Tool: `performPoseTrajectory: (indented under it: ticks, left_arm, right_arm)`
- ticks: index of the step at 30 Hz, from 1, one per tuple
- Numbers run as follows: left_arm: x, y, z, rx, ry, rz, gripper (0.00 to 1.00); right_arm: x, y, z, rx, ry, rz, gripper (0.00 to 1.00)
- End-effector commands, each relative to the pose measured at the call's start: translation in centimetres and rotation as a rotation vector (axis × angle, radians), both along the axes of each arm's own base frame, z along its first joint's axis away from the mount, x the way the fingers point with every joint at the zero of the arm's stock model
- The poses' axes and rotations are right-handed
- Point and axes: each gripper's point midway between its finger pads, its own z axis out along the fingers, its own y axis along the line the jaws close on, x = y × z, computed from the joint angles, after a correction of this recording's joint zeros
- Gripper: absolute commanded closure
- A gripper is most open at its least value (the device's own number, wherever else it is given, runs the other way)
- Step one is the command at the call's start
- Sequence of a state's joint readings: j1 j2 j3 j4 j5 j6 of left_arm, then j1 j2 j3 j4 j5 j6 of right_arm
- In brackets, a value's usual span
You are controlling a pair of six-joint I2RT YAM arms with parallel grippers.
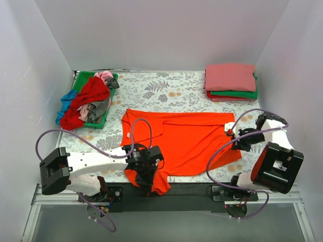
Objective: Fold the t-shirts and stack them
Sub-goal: Fold the tshirt
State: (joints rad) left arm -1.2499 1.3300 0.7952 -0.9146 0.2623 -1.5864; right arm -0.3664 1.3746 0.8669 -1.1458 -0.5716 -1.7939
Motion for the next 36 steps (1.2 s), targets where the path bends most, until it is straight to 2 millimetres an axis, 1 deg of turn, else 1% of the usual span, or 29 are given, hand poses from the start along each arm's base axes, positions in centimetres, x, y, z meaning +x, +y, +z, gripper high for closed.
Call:
performPoseTrajectory:
  ticks: [1,2,4,5,7,8,10,11,12,16,17,19,20,24,28,33,36]
  left_arm:
    - [2.4,-2.0,3.6,-0.158,-0.045,0.03,1.0]
    - [3.5,-2.2,4.1,-0.179,-0.061,0.061,1.0]
    - [4.8,-2.8,5.5,-0.231,-0.093,0.078,1.0]
    - [5.8,-2.9,5.9,-0.25,-0.105,0.103,1.0]
    - [7.0,-3.1,6.8,-0.287,-0.138,0.119,1.0]
    - [8.0,-3.3,7.1,-0.305,-0.155,0.143,1.0]
    - [9.1,-3.4,7.6,-0.327,-0.177,0.165,1.0]
    - [10.1,-3.5,7.8,-0.345,-0.199,0.188,1.0]
    - [10.6,-3.5,7.9,-0.355,-0.209,0.196,1.0]
    - [13.0,-3.5,9.0,-0.403,-0.271,0.24,1.0]
    - [14.0,-3.5,9.5,-0.42,-0.296,0.264,1.0]
    - [14.9,-3.2,10.4,-0.445,-0.336,0.28,1.0]
    - [15.9,-3.0,11.2,-0.46,-0.371,0.299,1.0]
    - [17.8,-2.1,12.2,-0.473,-0.425,0.351,1.0]
    - [19.3,-0.9,12.8,-0.476,-0.472,0.404,1.0]
    - [20.3,-0.5,13.9,-0.51,-0.508,0.417,1.0]
    - [21.1,-0.3,14.0,-0.507,-0.523,0.419,1.0]
  right_arm:
    - [-0.6,0.3,0.4,0.017,-0.006,-0.021,0.99]
    - [-0.7,0.3,0.4,0.021,-0.004,-0.025,0.99]
    - [-0.7,0.4,0.5,0.03,-0.002,-0.035,0.99]
    - [-0.6,0.4,0.6,0.033,0.001,-0.05,0.99]
    - [-0.4,0.4,0.7,0.043,0.006,-0.071,0.99]
    - [-0.4,0.3,0.8,0.045,0.01,-0.081,0.99]
    - [-0.2,0.2,0.9,0.051,0.005,-0.095,0.99]
    - [-0.2,0.2,1.0,0.054,0.004,-0.1,0.99]
    - [-0.2,0.2,1.0,0.055,0.005,-0.106,0.99]
    - [0.0,0.0,1.2,0.065,-0.001,-0.132,0.99]
    - [0.2,-0.1,1.3,0.065,-0.005,-0.136,0.99]
    - [0.3,-0.3,1.4,0.075,0.002,-0.157,0.99]
    - [0.5,-0.4,1.5,0.081,-0.001,-0.166,0.99]
    - [0.7,-0.5,1.7,0.094,-0.008,-0.182,0.99]
    - [0.7,-0.6,1.8,0.101,-0.012,-0.198,0.99]
    - [0.9,-1.2,1.8,0.111,-0.012,-0.228,0.99]
    - [1.2,-1.4,2.1,0.12,-0.018,-0.245,0.99]
